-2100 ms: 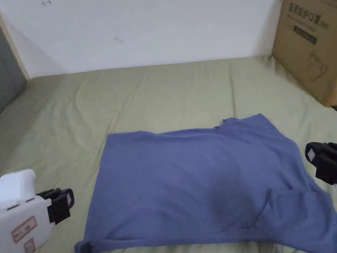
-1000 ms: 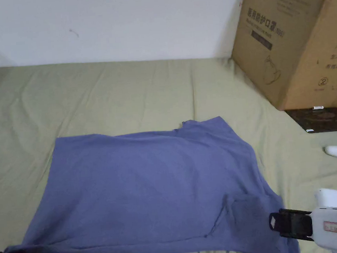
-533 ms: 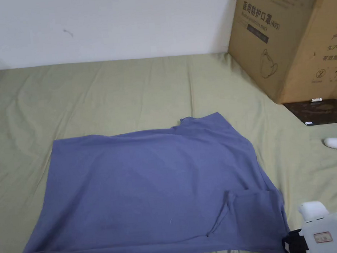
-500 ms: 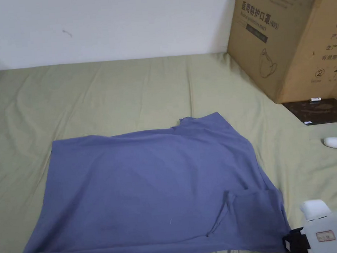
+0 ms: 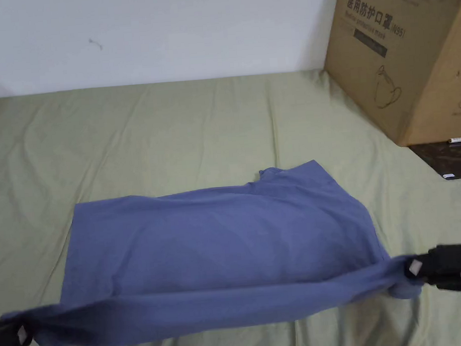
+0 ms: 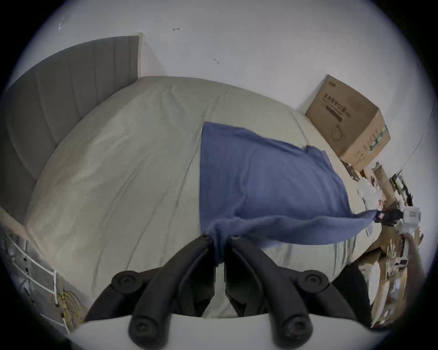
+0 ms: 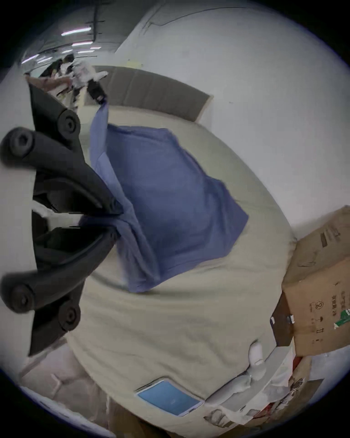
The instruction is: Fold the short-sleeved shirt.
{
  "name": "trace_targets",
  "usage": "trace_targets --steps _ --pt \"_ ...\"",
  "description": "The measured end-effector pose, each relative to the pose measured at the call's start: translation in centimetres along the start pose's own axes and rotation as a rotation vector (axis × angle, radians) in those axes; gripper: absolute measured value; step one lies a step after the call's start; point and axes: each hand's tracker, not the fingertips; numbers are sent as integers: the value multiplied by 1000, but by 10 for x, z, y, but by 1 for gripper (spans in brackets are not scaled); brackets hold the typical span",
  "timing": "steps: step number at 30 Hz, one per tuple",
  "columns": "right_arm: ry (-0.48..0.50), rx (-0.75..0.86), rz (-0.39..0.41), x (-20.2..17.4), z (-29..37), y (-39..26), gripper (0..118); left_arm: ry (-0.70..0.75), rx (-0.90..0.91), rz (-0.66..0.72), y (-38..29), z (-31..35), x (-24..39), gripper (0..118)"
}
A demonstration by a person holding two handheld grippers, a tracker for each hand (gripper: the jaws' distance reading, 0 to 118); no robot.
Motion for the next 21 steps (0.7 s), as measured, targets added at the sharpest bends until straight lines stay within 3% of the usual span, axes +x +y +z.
trace_targets --steps 3,6,9,10,11,12,13,14,15,16,21 --pt "36 -11 -96 -1 -38 41 7 11 -17 -17 34 -41 -1 5" --pt "14 -26 -181 11 -82 74 7 2 -35 -20 54 -81 -4 7" --pt "-27 -40 -171 8 -114 86 7 -11 -69 -16 62 -106 -7 9" --pt "-51 -39 -162 9 -121 88 7 -14 -71 -6 63 -111 -8 14" --pt "-61 -31 -161 7 -126 86 9 -16 -72 3 64 -113 -10 28" --pt "-62 -4 -162 6 -127 83 16 -13 -69 11 64 -113 -11 42" --pt "-56 33 -163 5 -125 80 34 -14 -62 21 63 -109 -13 59" --pt "-55 48 -166 6 -123 76 83 -14 -48 33 61 -105 -14 86" --pt "-43 52 -165 4 -120 71 112 -24 -27 49 59 -98 -14 106" --pt "-19 119 -182 4 -109 60 116 -45 -3 67 56 -91 -14 117" --pt "27 179 -91 -9 -61 19 115 -115 57 130 25 -44 -13 118"
